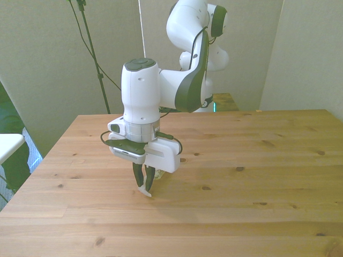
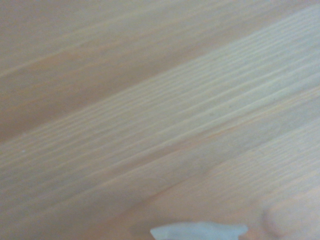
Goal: Stand the sanitizer
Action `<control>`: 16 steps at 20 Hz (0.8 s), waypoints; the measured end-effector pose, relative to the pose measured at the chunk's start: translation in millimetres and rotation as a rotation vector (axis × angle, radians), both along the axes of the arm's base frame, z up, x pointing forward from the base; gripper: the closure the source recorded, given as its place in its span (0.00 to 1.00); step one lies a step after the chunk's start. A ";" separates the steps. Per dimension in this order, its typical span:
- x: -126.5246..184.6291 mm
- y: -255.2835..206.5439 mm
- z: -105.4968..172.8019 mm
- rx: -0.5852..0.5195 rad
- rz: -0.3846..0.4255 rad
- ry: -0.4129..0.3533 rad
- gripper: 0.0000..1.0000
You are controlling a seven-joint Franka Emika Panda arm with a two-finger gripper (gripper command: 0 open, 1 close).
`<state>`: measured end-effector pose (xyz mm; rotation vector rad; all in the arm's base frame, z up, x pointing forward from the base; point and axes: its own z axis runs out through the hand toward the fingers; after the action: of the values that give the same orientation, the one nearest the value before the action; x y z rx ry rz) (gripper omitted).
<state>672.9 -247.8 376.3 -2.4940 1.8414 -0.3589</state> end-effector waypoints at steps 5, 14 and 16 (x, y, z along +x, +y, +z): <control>-13.4 54.8 61.8 -0.112 -0.013 -0.183 1.00; -57.4 129.4 79.4 -0.293 -0.098 -0.466 1.00; -57.6 141.3 80.9 -0.319 -0.123 -0.504 1.00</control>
<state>615.3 -106.5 457.3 -2.1650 1.8279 -1.2418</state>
